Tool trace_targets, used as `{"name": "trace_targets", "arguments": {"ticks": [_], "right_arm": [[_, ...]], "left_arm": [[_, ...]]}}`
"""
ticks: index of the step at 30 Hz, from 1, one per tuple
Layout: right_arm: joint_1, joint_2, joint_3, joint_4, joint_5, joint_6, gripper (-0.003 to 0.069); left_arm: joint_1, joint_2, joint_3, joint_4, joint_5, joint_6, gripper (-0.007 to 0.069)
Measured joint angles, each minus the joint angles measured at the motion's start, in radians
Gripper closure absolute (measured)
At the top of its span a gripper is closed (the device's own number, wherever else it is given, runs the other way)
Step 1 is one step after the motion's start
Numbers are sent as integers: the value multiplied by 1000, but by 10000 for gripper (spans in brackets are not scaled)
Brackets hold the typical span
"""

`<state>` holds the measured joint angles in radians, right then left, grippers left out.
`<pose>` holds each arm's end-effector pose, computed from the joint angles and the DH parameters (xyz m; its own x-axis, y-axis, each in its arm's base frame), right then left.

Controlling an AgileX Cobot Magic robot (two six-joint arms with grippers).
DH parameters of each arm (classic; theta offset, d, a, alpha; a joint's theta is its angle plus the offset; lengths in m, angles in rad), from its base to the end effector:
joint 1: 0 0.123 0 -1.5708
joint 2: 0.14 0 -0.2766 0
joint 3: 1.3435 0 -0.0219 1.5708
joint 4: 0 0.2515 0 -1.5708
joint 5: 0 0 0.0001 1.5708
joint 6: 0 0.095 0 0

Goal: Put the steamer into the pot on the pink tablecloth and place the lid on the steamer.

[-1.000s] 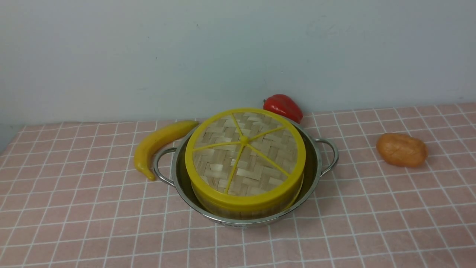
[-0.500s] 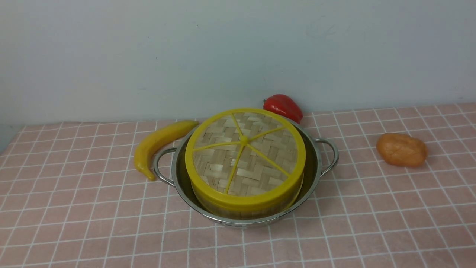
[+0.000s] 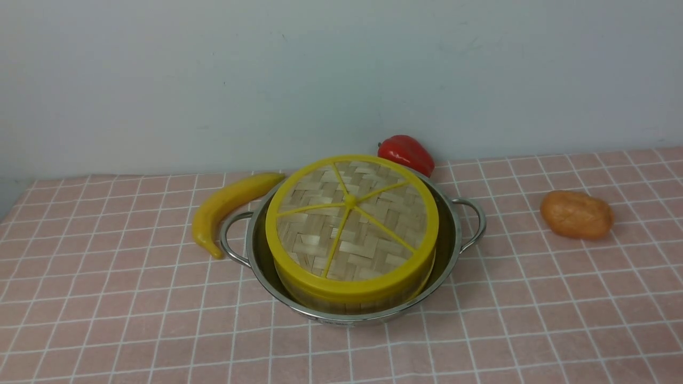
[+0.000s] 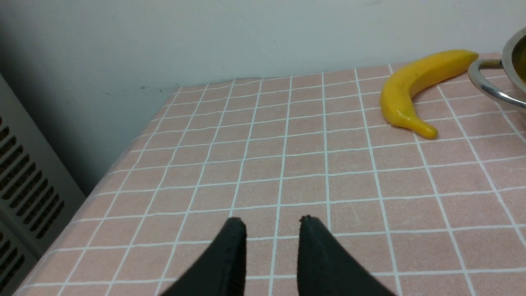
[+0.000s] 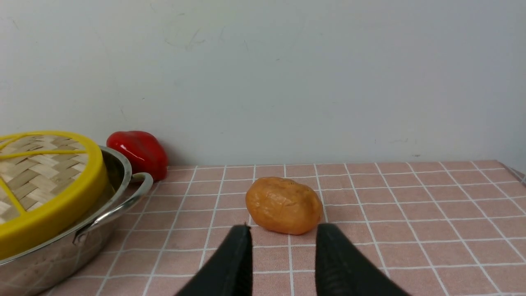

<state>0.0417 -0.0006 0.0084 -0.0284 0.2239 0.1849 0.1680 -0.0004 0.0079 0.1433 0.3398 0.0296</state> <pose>0.0690 0.0023 0.1895 -0.1475 0.1505 -0.9775 -0.0125 0.9880 0.1540 0.0651 0.0156 0.1792 -0.2818 0.1184 -0.9521 -0.1684 0.9708 0.1706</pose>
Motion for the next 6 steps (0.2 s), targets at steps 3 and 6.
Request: {"name": "trace_targets", "arguments": {"ticks": [3, 6], "right_arm": [[0, 0, 0, 0, 0, 0, 419], [0, 0, 0, 0, 0, 1, 419]], "left_arm": [[0, 0, 0, 0, 0, 0, 442], [0, 0, 0, 0, 0, 0, 434]]}}
